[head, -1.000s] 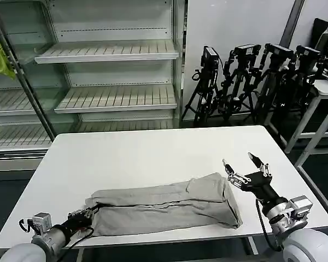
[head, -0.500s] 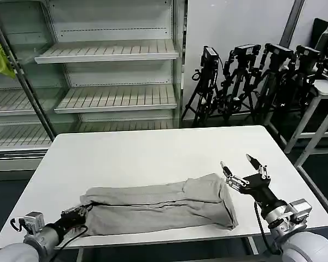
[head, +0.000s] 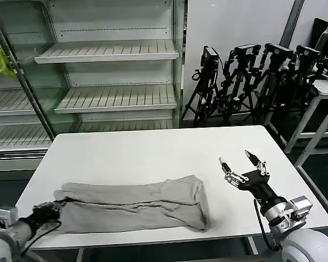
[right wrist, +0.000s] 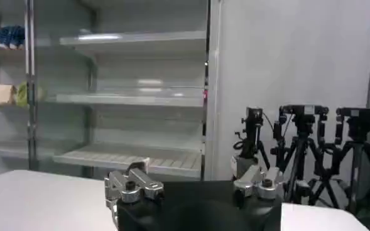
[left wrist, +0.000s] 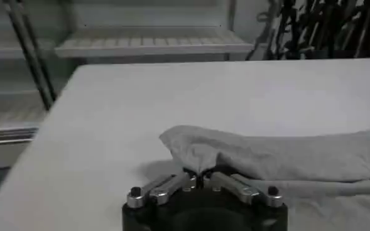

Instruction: Fold and organize the clothes.

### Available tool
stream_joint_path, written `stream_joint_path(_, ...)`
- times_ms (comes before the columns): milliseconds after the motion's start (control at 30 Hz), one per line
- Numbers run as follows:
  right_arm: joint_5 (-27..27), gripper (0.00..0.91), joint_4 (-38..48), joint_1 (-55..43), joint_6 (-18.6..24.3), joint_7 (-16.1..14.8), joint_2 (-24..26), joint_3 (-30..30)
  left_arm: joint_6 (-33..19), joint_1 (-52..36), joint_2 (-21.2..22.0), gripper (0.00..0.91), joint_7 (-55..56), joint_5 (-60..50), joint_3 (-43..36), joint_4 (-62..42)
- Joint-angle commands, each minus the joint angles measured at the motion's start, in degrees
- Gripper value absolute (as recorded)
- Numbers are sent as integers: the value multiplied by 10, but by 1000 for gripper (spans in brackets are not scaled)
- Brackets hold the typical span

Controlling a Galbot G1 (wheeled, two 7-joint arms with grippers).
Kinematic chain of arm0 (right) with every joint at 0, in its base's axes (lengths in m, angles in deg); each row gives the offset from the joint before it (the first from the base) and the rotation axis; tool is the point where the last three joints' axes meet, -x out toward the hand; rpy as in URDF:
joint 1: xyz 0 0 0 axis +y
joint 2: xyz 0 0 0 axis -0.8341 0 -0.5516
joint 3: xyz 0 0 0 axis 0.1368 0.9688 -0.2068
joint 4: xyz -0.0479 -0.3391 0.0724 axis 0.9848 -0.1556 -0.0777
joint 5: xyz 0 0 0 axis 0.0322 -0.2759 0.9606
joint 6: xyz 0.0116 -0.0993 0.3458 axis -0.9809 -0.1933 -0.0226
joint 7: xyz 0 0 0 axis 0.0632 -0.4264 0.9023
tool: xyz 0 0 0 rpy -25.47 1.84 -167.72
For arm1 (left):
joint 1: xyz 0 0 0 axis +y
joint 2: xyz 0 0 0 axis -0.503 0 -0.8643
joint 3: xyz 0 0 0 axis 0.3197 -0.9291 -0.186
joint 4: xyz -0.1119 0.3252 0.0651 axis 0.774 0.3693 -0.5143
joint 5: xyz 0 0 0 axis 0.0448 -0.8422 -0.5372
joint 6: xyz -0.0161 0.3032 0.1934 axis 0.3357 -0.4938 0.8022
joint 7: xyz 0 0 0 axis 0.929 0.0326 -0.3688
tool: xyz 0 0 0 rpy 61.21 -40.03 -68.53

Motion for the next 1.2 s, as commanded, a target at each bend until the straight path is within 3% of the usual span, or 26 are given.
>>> stream_joint_path(33,7,907,5,-12,3,-1,6,3,0,56,-69,40,-4,-17,129,-22)
stream_joint_path(333,7,907,15,-14,8,-5,6,9,4,76,-77,40,-5,-11,154,18)
stream_joint_path(700,6,907,17,-3,8,-1,13,2,13,9,-63,40,6,25,57,118)
stream_joint_path(1200,16,907,24,-8,15,22,74,-66,11,-124,-25,40,10,81,-135,142)
